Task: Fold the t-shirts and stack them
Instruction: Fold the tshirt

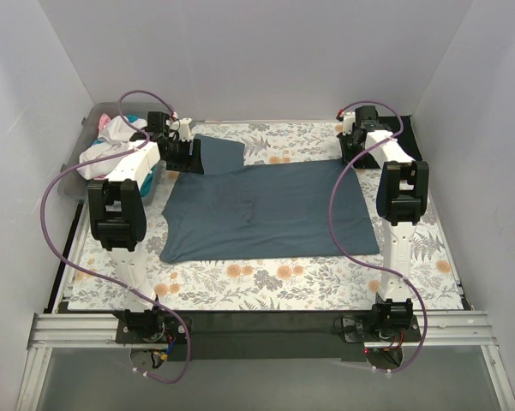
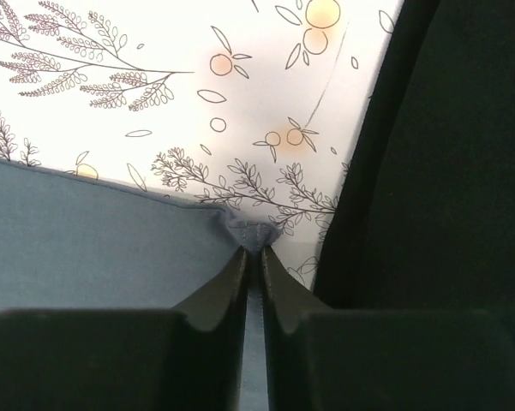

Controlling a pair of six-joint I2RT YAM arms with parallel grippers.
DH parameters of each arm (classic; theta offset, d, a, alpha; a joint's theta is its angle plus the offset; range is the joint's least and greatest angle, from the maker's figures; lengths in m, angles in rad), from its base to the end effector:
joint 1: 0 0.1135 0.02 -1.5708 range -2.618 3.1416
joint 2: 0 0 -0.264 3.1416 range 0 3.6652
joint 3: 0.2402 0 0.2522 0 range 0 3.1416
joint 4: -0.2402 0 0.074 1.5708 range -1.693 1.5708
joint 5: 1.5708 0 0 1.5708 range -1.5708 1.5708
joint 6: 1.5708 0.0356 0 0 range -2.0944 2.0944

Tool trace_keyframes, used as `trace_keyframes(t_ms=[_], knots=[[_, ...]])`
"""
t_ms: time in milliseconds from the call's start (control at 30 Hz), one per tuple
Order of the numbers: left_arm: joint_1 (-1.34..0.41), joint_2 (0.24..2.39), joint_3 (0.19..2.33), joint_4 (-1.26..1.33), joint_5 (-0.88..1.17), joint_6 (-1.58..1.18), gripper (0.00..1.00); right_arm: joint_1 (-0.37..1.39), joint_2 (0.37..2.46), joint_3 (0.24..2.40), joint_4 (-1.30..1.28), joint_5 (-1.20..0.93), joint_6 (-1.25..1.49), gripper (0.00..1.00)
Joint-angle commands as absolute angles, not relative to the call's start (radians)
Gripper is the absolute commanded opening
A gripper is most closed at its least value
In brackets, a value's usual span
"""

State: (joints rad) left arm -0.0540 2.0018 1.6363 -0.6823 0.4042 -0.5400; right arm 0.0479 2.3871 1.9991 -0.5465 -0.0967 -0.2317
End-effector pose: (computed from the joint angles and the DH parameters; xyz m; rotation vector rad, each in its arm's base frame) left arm 0.4324 -0.0374 0.2294 -0.4996 2.6231 -0.7312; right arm 0.5261 0.0287 0.1692 -0.3877 2.4693 0.0449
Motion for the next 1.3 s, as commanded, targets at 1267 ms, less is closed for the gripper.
trace_keyframes(t_ms=[1267], knots=[[-0.048, 2.049, 1.776, -0.713, 0.367, -0.583, 0.61, 0.014, 2.428, 2.036, -0.523, -0.124, -0.112, 0.45]])
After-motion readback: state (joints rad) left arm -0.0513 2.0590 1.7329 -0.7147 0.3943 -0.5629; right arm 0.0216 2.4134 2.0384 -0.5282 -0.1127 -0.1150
